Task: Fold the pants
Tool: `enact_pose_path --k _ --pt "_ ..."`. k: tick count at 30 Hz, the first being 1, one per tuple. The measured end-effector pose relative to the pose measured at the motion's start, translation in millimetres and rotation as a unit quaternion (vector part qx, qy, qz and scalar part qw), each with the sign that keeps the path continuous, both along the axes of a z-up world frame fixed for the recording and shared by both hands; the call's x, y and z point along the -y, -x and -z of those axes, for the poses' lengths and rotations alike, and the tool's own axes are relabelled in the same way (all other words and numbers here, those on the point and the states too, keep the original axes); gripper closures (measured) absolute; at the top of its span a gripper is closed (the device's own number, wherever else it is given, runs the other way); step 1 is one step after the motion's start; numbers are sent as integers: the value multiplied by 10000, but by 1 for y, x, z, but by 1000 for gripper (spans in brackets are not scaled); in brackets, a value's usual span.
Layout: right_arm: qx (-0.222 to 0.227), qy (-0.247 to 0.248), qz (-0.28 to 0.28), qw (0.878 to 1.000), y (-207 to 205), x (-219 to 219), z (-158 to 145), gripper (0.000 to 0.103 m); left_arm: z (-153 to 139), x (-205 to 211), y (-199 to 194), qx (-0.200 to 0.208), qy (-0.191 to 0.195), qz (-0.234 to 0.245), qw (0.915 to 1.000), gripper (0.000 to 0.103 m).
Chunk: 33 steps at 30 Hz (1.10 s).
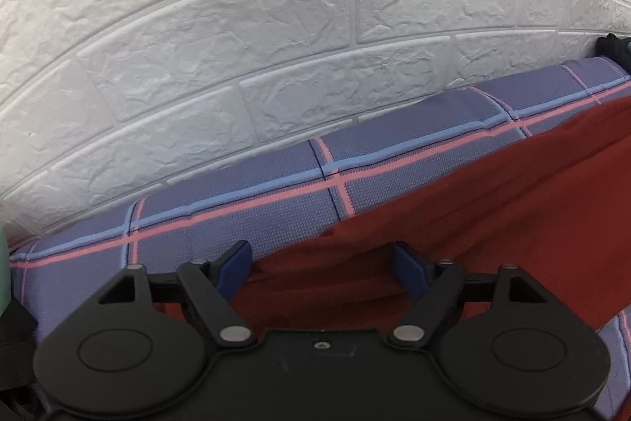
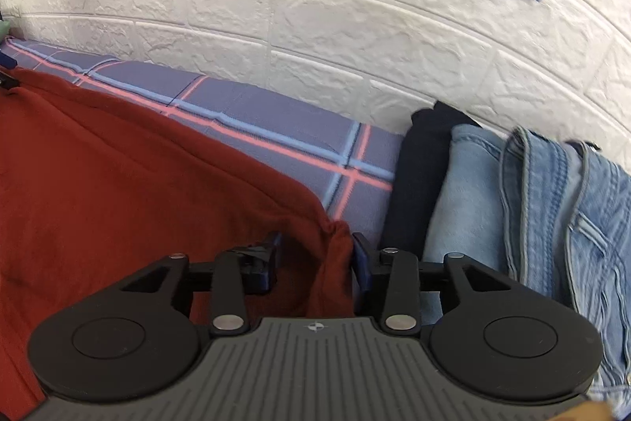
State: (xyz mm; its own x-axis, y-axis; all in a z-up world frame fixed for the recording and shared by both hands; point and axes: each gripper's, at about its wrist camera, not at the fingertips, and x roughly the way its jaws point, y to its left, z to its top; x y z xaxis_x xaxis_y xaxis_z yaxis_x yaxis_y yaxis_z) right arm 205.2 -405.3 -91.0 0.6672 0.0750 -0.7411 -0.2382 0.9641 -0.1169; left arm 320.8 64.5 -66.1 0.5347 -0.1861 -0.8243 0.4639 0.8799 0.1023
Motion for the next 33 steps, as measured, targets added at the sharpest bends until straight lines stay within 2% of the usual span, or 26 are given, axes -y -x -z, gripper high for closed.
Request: enact_pose_path --k 1,3,7,10,11,12,13,16,18,23,26,29,33 --pt "27 -82 1 10000 -3 -1 -1 28 0 0 -1 -16 33 18 10000 0" --pt "27 -309 -39 9995 -11 -1 -2 14 1 0 -3 -52 76 14 10000 0" --pt "-185 -741 -217 9968 -30 -8 5 13 -1 0 3 -24 353 62 9994 0" --pt "-286 -1041 -372 9935 -38 -13 9 10 -2 10 10 205 166 103 9996 0" --pt "-303 -1055 -410 9931 -36 -17 8 35 -2 11 11 254 137 39 9996 7" --pt "-312 -1113 -402 9925 -36 -18 6 101 -4 12 11 319 145 -56 9994 9" --pt "-327 -1221 -332 9914 -35 -19 3 98 -7 12 12 404 173 -160 9989 9" --pt "106 -1156 -248 9929 -25 -26 -15 99 -26 11 11 754 337 -518 9952 11" --pt "349 -1339 -246 9901 -17 -23 -30 99 -43 11 14 974 463 -698 9917 11" --pt "775 -1440 -422 9856 24 -12 -68 99 -90 0 48 1287 913 -795 9843 11" --pt "1037 -1383 -670 9827 68 -9 -90 99 -115 -12 90 1404 1250 -815 9788 11" --pt "1242 -1312 -987 9786 121 -9 -104 99 -132 -21 146 1490 1425 -770 9755 11" --pt "1267 -1238 -1258 9761 194 -14 -106 99 -141 -34 228 1569 1615 -703 9718 11"
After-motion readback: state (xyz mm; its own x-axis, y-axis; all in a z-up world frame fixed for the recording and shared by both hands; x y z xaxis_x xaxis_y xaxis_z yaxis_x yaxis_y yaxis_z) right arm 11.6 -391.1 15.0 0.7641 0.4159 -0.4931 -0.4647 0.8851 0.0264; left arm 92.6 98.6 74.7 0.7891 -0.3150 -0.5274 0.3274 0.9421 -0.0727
